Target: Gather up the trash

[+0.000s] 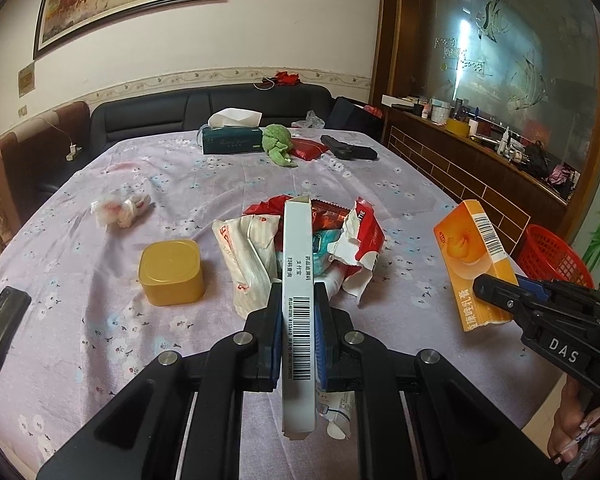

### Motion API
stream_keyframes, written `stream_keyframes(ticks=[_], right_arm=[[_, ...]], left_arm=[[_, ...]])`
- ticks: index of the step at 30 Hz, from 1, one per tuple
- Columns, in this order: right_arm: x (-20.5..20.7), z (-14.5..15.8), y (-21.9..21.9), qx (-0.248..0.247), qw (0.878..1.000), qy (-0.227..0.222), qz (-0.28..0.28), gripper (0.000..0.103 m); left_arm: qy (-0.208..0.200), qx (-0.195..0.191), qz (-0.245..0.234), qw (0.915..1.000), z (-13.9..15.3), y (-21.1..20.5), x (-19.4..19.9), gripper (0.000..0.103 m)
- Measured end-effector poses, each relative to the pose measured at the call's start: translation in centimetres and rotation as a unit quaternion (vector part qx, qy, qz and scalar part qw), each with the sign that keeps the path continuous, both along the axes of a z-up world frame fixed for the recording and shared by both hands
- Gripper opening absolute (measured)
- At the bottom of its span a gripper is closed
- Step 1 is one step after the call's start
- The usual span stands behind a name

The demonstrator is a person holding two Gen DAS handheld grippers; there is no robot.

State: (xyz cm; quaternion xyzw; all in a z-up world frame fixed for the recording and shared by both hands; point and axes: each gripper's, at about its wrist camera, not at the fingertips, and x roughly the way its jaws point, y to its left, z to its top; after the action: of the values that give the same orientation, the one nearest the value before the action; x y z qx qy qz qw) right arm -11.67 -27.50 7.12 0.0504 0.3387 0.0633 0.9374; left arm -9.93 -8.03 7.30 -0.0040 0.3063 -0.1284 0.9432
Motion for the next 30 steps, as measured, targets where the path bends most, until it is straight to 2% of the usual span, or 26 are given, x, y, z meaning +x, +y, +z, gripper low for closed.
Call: stream_keyframes(ticks=[21,26,30], right_arm=[[0.2,-0.4,0.0,-0.016,1.0,0.005,-0.004,0.024],[0.2,-0.5,0.0,-0.01,1.0,0.006,-0.004,0.024],[0.1,-0.2,-1.0,0.013,1.0,0.004,-0.005,0.024]], left_arm=[[0.006,-0.007,-0.014,0.9999,-0.3,-0.4,0.1,0.012],[0.009,-0.012,-0.021,0.9997,-0.1,-0.7,0.2,0.012],[0.012,-0.022,-0.037,0.999,0.6,-1.4,0.5,0.012]])
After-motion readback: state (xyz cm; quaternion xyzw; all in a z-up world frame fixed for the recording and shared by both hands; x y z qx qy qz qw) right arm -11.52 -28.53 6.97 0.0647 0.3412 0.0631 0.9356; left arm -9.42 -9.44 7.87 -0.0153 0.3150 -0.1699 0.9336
